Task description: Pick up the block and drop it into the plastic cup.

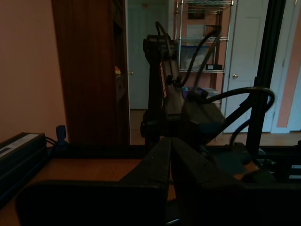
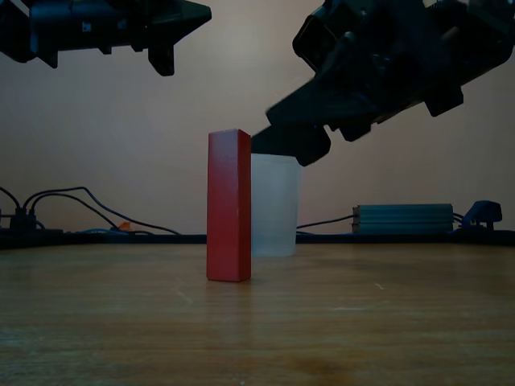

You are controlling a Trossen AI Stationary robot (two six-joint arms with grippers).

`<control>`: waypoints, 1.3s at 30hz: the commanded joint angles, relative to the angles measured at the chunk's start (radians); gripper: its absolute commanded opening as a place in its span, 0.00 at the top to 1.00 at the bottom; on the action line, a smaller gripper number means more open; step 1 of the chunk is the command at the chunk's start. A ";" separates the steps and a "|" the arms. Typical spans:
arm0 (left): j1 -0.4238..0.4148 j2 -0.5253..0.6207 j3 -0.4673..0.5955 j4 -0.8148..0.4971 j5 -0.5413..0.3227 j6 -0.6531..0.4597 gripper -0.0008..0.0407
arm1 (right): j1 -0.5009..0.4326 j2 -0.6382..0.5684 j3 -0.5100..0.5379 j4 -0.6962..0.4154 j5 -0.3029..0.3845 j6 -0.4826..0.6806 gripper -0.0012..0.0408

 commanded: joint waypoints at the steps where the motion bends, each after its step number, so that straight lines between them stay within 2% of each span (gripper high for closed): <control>1: 0.000 0.000 0.000 0.000 0.000 0.000 0.98 | 0.002 0.019 0.004 0.019 -0.003 0.005 0.36; 16: 0.000 0.000 0.000 0.000 0.000 0.000 0.98 | 0.034 0.156 0.107 0.040 -0.046 0.028 0.36; 23: 0.000 0.000 0.000 -0.001 0.000 0.000 0.98 | 0.042 0.279 0.204 0.039 -0.089 0.041 0.36; 30: 0.000 0.000 0.000 0.001 0.000 0.000 0.98 | 0.040 0.288 0.218 0.038 -0.088 0.048 0.36; 35: 0.000 0.000 0.000 0.000 0.000 0.000 0.98 | 0.039 0.288 0.217 0.031 -0.087 0.050 0.40; 39: 0.000 0.000 0.000 0.000 0.000 0.000 0.98 | 0.034 0.288 0.217 0.031 -0.088 0.051 0.48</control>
